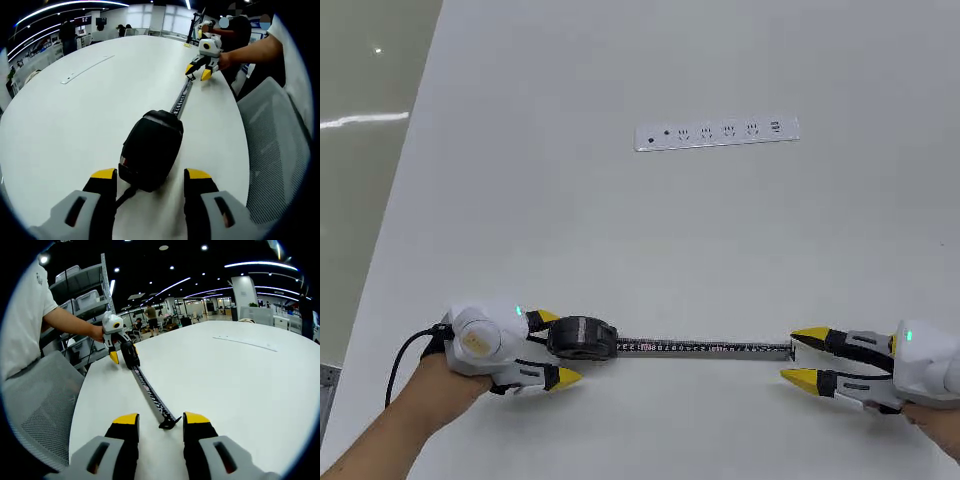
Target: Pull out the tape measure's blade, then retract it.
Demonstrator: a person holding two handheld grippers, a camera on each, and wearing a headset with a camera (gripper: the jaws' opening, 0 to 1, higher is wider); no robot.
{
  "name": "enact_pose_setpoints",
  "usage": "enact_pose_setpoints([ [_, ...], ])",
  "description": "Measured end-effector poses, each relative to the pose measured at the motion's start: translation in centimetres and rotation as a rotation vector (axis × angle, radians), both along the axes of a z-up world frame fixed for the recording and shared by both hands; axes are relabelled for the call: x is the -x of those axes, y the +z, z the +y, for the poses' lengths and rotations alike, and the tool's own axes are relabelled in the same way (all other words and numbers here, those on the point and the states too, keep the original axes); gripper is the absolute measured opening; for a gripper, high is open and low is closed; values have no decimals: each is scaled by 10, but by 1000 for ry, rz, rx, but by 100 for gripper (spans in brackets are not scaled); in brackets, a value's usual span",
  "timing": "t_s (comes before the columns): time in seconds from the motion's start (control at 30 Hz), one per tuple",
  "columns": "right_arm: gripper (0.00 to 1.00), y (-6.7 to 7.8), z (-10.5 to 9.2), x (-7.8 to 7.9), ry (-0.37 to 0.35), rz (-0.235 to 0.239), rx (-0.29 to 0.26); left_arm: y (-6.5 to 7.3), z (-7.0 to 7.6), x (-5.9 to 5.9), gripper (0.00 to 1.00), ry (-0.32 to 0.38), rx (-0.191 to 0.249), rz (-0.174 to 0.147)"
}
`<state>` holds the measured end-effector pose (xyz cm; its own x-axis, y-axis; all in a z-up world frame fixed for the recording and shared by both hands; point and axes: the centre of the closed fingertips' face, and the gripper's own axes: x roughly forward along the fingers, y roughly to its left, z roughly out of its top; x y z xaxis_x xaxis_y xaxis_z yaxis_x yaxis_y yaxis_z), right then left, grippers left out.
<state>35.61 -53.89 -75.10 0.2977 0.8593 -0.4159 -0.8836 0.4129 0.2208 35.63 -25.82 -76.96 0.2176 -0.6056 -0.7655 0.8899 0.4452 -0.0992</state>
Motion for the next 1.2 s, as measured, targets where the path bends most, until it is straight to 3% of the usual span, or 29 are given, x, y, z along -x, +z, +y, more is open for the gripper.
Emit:
enact_pose_setpoints([
  [0.73,46,4,-1,2,-98,11,0,15,-2,6,61,82,62,-15],
  [0.87,48,4,1,3,-117,21,-8,20,-2,5,64,96,69,-33],
  [1.2,47,10,3,11,-155,40,-9,24,2,10,66,169,99,-31],
])
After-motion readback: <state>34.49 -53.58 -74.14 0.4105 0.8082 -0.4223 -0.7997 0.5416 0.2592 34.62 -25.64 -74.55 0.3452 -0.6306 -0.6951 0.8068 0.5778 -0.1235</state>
